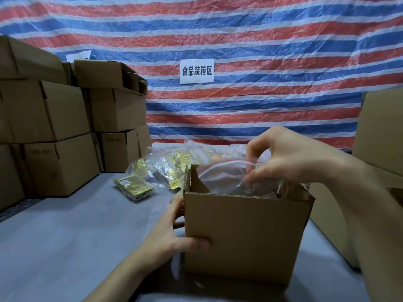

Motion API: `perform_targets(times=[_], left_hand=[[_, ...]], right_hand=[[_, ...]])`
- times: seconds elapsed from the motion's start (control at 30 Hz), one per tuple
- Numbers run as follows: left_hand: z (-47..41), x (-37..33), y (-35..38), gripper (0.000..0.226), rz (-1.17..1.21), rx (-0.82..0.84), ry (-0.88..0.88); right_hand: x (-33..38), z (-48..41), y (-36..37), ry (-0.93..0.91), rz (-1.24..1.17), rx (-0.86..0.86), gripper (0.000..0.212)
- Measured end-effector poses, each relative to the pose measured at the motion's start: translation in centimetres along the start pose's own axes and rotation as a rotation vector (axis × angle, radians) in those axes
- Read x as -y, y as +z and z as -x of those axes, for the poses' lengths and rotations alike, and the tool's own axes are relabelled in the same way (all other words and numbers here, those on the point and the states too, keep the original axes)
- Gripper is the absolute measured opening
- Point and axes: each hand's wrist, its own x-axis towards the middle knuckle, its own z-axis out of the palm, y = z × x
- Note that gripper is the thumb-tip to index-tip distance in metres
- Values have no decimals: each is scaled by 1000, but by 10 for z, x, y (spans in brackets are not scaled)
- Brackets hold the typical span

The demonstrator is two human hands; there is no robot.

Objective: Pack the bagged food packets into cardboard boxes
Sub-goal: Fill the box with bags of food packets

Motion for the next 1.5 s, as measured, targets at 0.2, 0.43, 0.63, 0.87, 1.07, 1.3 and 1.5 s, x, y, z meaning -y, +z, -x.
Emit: perform_targets(times=[0.2,0.43,0.63,0.87,1.07,1.3,1.5], left_hand=[[0,3,1,94,-7,-14,0],[-2,2,3,94,-1,-20,13],[-2,3,2,91,22,-7,31],[0,5,1,73,-4,-37,50],[-2,6,1,86,0,-20,38],[-3,5,1,91,-7,-20,37],[-2,2,1,94,-6,-15,36]], right_hand=[[3,0,-1,35,164,-531,23],[9,5,-3,61,-38,17,17],[7,6,-2,16,-110,166,17],[-1,-1,4,81,-393,139,17],[-1,-11,25,342,35,92,35],[25,3,10,185,183,-362,26],[35,4,22,116,174,27,26]])
